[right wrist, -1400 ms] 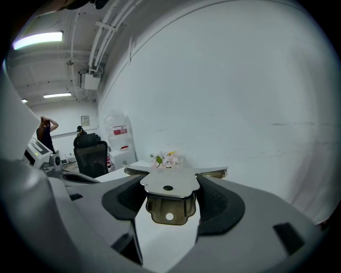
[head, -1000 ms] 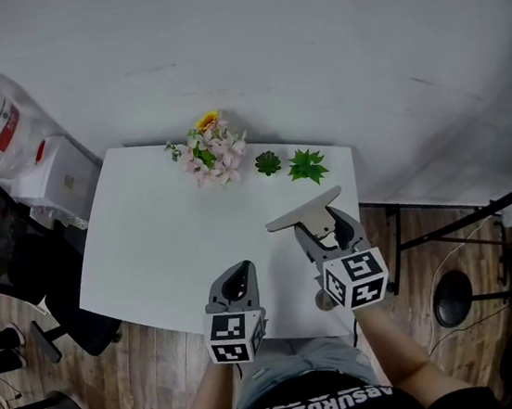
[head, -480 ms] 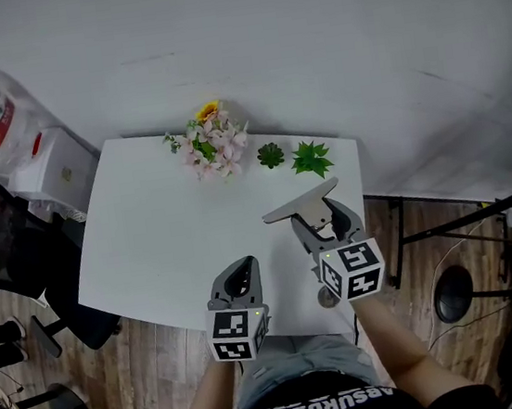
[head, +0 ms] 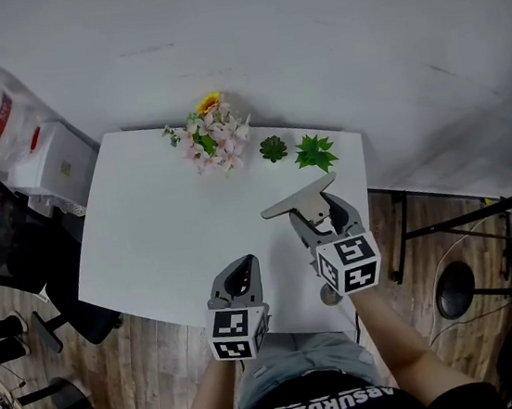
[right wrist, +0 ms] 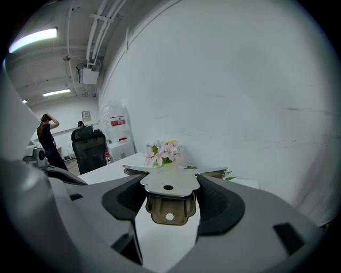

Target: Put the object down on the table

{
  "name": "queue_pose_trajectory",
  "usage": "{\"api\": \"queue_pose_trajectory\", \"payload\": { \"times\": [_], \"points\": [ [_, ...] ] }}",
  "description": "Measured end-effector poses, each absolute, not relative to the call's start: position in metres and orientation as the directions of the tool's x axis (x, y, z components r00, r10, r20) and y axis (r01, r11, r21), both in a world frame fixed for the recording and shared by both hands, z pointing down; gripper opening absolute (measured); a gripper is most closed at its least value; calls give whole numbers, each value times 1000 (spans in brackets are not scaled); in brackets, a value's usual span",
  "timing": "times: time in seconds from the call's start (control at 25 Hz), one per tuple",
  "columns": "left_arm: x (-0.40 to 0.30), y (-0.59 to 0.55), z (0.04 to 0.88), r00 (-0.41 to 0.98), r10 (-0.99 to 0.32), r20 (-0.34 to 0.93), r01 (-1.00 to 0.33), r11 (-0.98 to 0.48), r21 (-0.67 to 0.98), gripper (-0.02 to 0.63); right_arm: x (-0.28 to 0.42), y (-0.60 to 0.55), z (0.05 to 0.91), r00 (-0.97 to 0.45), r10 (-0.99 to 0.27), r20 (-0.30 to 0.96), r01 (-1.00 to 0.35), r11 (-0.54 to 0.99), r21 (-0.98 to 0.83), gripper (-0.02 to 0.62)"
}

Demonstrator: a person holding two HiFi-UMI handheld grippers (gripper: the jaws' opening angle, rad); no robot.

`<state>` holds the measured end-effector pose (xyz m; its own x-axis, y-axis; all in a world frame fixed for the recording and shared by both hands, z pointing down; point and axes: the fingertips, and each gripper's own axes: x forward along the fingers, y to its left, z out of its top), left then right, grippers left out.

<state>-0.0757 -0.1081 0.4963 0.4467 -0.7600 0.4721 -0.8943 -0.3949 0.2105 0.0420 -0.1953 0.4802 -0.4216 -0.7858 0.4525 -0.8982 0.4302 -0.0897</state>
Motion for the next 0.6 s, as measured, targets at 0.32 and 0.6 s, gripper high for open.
{"api": "queue_pose_trajectory", "payload": {
  "times": [0.32,0.6],
  "points": [
    [-76,-108,503,443,-751,490,-896,-392,208,-3,42,-201,497,-418,-770,481,-897,434,-85,288],
    [-73,-106,509,444,-742,502,-895,-398,203,-3,45,-204,509,-411,-761,501,-899,429,-87,288]
  ]
}}
